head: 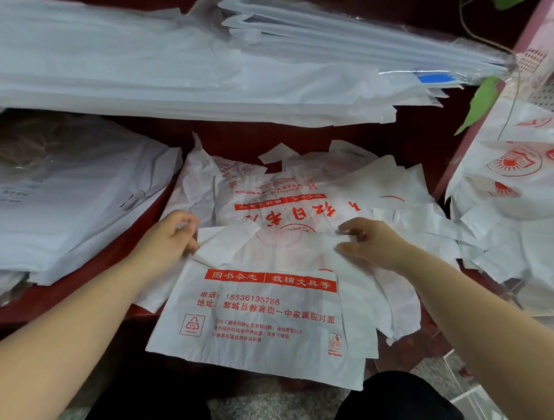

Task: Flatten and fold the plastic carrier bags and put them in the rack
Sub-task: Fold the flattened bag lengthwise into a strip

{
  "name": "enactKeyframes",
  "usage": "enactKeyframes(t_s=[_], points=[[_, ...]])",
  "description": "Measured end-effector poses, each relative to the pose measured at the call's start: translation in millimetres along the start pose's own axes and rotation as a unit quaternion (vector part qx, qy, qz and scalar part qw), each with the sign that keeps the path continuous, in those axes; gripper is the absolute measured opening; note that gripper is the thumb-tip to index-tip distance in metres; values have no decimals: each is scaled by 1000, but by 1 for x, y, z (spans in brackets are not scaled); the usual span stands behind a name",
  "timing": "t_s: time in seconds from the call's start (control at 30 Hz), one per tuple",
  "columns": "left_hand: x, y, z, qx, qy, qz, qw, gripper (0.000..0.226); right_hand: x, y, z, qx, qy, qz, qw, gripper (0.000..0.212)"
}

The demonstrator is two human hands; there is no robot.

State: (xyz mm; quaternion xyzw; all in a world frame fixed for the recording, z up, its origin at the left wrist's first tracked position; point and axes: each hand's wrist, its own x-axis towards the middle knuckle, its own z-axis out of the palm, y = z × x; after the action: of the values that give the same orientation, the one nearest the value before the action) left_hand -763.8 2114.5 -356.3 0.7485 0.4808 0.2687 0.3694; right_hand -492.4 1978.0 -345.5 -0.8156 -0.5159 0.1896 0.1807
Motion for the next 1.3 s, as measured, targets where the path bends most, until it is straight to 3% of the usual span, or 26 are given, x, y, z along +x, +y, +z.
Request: enactKeyframes(t_s=[0.1,0.13,0.2,0.27,0.43,0.57,0.63,0.7,0.77,0.83,0.93,1.07,1.3], points=[[13,3,-1,56,-12,-31,998,31,7,-9,6,-79,-28,4,996,14],[17,3,-1,85,-25,-45,995,34,8,-11,6,-64,-26,6,998,5],[26,2,-3,167,-56,-62,982,30,10,-12,5,-5,-10,14,1000,18],[31,7,-5,224,-73,-51,971,16,10,-13,2,58,17,30,998,11],[49,22,1,70,-45,-13,996,18,29,-12,-15,136,108,16,985,11],[72,16,11,171,8,27,985,7,62,-13,-9,86,110,60,988,29],[75,13,15,194,58,60,977,27,72,-11,0,42,104,72,991,34],[67,18,18,147,91,104,979,34,75,-11,7,-22,121,51,991,41],[58,20,22,117,34,107,987,43,67,-14,9,-65,166,16,984,49],[52,16,27,167,-33,80,982,45,46,-19,8,-43,201,-28,978,45],[48,12,28,186,-52,59,979,55,-1,-21,10,-8,151,-87,985,28],[48,14,28,150,-55,39,986,61,-42,-18,23,-62,41,-118,990,40],[21,17,7,29,-18,96,995,45,-48,-12,32,-93,60,-142,984,48]])
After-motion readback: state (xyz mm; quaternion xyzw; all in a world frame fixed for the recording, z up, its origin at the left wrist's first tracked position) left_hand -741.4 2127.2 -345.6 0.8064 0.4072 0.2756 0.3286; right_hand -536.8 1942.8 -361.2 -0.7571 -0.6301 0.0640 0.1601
